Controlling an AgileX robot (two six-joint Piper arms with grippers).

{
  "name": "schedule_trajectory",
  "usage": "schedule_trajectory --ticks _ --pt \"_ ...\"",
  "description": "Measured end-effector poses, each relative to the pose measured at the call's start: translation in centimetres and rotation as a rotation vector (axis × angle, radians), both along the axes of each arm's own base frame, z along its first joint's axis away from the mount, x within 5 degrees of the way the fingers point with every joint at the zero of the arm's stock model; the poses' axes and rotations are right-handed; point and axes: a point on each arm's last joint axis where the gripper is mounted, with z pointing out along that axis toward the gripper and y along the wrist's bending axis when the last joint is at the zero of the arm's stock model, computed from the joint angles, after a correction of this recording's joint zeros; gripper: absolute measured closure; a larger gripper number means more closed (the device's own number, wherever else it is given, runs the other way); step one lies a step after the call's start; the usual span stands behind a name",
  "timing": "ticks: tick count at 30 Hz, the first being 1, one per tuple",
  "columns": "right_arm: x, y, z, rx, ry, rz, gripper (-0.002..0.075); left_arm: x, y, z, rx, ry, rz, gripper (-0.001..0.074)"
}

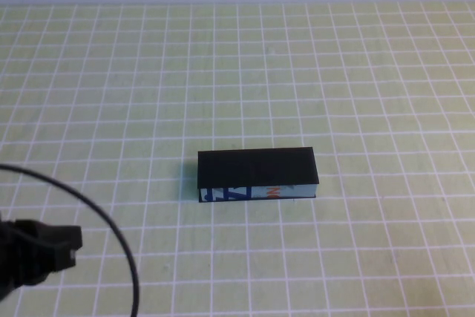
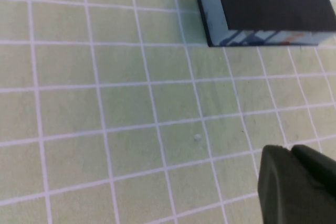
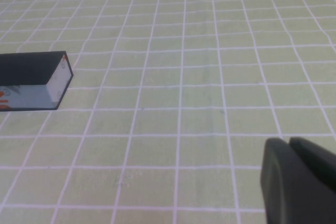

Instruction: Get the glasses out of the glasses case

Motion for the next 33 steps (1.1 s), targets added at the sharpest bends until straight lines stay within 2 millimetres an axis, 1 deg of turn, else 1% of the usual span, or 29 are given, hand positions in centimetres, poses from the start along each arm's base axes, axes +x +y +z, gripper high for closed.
schedule_trajectory --ticks 3,5,9,11,14,20,23,26,27,29,33 --pt "0.0 0.0 0.0 0.0 0.0 0.0 0.0743 2.8 -0.7 1.1 0.054 0.07 -0.114 0.0739" --pt "0.0 0.0 0.0 0.0 0.0 0.0 0.0743 5.2 -1.1 1.5 0.083 0.103 -0.178 0.0739" --pt "0.0 0.0 0.0 0.0 0.0 0.0 0.0743 9.8 -1.9 1.4 0.093 0.126 -0.262 0.0739" --pt "0.0 0.0 0.0 0.0 0.0 0.0 0.0743 12.2 -2.6 1.1 0.071 0.119 -0.304 0.0739" --pt "0.0 0.0 0.0 0.0 0.0 0.0 0.0743 15.4 -4.2 0.5 0.071 0.084 -0.362 0.0739" --pt "0.0 0.0 0.0 0.0 0.0 0.0 0.0743 21.0 -7.8 -1.2 0.084 0.067 -0.462 0.0739" --pt "0.0 0.0 0.0 0.0 0.0 0.0 0.0743 23.3 -9.0 -2.4 0.086 0.074 -0.486 0.0739" --pt "0.0 0.0 0.0 0.0 0.0 0.0 0.0743 25.2 -10.1 -4.0 0.091 0.086 -0.514 0.0739" --pt "0.0 0.0 0.0 0.0 0.0 0.0 0.0743 25.7 -10.3 -4.2 0.091 0.082 -0.518 0.0739" --pt "0.0 0.0 0.0 0.0 0.0 0.0 0.0743 26.6 -11.0 -5.3 0.096 0.088 -0.535 0.0739" --pt "0.0 0.0 0.0 0.0 0.0 0.0 0.0743 27.8 -11.8 -7.1 0.097 0.104 -0.557 0.0739"
